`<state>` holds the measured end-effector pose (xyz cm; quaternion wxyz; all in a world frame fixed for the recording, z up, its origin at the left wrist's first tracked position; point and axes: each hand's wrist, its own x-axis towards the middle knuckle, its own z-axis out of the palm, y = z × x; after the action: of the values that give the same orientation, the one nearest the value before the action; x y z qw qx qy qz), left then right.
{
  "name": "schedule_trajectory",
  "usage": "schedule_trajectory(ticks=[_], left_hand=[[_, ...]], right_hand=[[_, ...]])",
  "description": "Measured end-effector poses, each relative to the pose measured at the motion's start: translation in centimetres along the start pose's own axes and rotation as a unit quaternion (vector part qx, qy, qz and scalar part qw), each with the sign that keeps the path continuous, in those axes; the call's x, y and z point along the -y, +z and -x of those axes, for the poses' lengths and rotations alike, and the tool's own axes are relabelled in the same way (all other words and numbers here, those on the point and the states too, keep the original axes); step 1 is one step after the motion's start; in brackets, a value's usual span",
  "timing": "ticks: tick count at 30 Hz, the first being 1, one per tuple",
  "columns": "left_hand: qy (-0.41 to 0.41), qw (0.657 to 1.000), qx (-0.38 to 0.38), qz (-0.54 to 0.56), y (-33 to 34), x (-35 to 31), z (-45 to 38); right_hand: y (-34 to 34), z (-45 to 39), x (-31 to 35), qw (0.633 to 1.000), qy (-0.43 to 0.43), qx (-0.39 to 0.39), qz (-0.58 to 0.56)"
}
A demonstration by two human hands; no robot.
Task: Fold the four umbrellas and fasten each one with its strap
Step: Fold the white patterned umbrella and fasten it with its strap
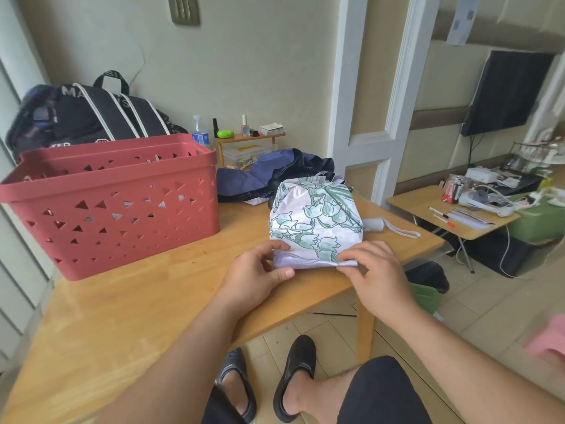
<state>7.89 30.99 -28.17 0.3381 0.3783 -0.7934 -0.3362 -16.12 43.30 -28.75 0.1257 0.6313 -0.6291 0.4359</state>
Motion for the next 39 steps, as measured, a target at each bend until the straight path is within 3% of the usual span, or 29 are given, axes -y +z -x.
schedule_trajectory(ticks=[8, 15, 19, 25, 30, 35, 39], left_hand=[[-0.016, 0.998, -0.055, 0.04, 0.0, 0.2, -0.2], [-0.03, 0.996, 0.022, 0.086, 0.0, 0.6, -0.4], [-0.04, 0.996, 0.006, 0.084, 0.2, 1.1, -0.7], [-0.052, 0.995, -0.015, 0.084, 0.2, 1.3, -0.6], [-0.07, 0.997, 0.008, 0.023, 0.3, 0.7, -0.5], [-0.053, 0.998, 0.0, -0.033, 0.2, 0.1, -0.2], [-0.049, 0.995, -0.009, -0.083, 0.1, -0.2, 0.0]], right_hand=[[-0.7, -0.3, -0.1, 0.999, -0.01, 0.038, 0.002], [-1.0, 1.3, -1.7, 0.996, -0.01, 0.088, 0.017], [-1.3, 1.7, -1.9, 0.994, -0.017, 0.103, 0.006], [-0.9, 1.8, -1.6, 0.996, -0.024, 0.078, 0.022], [-0.5, 1.6, -1.4, 0.997, -0.033, 0.049, 0.04], [-0.8, 1.2, -1.6, 0.994, -0.036, 0.077, 0.066], [-2.3, -2.1, -1.0, 0.998, -0.012, 0.004, 0.058]])
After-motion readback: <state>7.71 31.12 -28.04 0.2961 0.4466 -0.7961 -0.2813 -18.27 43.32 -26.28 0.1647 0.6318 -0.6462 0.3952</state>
